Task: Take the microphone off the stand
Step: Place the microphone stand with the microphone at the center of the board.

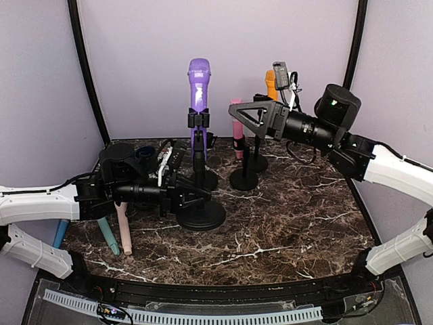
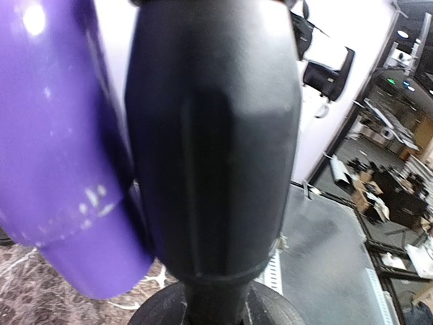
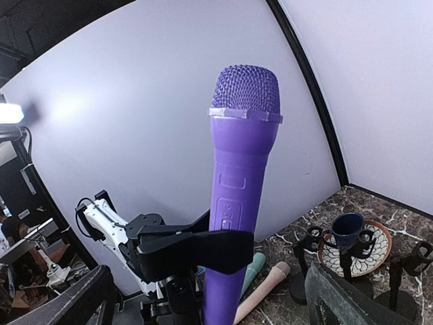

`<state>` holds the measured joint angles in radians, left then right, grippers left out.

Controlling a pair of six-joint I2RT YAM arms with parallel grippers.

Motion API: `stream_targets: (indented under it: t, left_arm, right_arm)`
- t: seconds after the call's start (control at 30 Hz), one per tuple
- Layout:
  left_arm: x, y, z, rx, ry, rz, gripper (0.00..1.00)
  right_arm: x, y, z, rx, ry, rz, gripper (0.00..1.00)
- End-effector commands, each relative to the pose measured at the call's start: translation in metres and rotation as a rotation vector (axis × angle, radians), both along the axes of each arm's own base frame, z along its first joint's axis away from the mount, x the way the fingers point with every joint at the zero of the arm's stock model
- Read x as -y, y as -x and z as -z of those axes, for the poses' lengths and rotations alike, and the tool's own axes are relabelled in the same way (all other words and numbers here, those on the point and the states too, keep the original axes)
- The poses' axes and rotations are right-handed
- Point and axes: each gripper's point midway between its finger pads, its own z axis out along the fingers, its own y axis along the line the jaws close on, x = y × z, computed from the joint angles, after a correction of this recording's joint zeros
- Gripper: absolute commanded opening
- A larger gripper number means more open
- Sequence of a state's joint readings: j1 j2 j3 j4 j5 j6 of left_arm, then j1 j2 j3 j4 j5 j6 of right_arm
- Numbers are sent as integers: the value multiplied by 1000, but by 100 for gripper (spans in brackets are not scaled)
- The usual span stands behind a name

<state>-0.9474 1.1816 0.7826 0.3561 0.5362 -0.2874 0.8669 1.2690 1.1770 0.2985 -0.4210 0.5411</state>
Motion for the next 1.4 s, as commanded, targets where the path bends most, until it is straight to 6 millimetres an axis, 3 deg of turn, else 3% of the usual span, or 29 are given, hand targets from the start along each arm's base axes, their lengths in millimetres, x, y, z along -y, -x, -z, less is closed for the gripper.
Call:
stream_targets:
  t: [0.0, 0.3, 0.5, 0.67, 0.83, 0.93, 1.37]
  left_arm:
    - [3, 33, -56, 76, 119, 203, 0]
    - [15, 63, -66, 43, 127, 344, 0]
    - [22, 64, -54, 9, 95, 372, 0]
    - [22, 54, -46, 35, 86, 303, 0]
    - [14, 21, -39, 30, 72, 148, 0]
    - [10, 14, -35, 21, 79, 117, 0]
    - [15, 24, -30, 41, 71, 207, 0]
  right_arm:
    - [5, 17, -35, 89, -45, -124, 99]
    - [-10, 16, -39, 100, -35, -204, 99]
    - [-15, 22, -41, 104, -63, -265, 94]
    - [-4, 35, -50, 129, -102, -294, 86]
    - [14, 47, -56, 133, -143, -314, 74]
    - [21, 51, -57, 130, -153, -312, 70]
    - [1, 8, -29, 35, -85, -174, 67]
